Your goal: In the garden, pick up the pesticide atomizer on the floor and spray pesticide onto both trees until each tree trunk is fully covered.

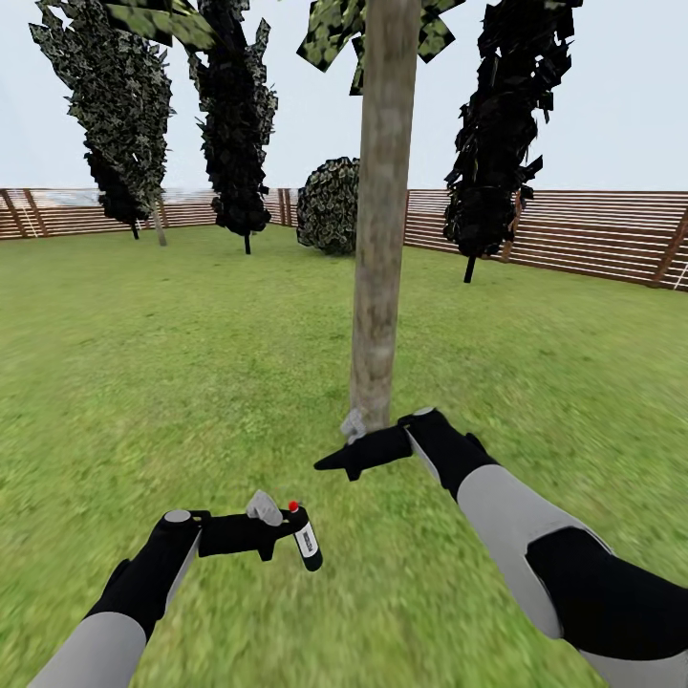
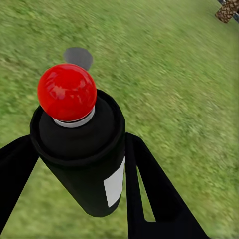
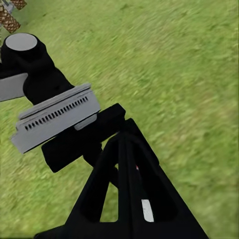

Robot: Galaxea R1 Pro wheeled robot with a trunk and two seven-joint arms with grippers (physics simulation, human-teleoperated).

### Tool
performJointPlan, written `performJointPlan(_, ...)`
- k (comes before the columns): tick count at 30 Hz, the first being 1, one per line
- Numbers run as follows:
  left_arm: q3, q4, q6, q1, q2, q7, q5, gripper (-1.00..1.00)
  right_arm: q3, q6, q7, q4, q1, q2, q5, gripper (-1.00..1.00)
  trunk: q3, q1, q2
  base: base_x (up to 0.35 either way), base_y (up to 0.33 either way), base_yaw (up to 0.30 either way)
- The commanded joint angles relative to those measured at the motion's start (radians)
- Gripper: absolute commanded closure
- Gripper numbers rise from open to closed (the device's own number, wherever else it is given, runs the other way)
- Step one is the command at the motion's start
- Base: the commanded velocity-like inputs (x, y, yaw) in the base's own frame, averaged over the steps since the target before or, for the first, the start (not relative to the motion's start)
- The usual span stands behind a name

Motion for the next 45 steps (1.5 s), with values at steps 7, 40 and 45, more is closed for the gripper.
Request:
performJointPlan(7, 0.0, 0.0, -0.002, 0.0, 0.0, 0.002, 0.0, 1.0, 0.006, 0.0, 0.001, 0.0, 0.0, 0.019, -0.001, 1.0, 0.0, 0.0, 0.0, 0.0, 0.0, 0.0)
performJointPlan(40, -0.002, -0.029, 0.01, -0.001, -0.054, 0.023, -0.004, 1.0, 0.009, 0.0, -0.004, 0.002, 0.0, 0.029, -0.001, 1.0, 0.0, 0.0, 0.0, 0.0, 0.0, 0.0)
performJointPlan(45, -0.001, -0.039, 0.01, 0.0, -0.058, 0.025, -0.005, 1.0, 0.009, 0.001, -0.004, 0.002, 0.0, 0.029, -0.001, 1.0, 0.0, 0.0, 0.0, 0.0, 0.0, 0.0)
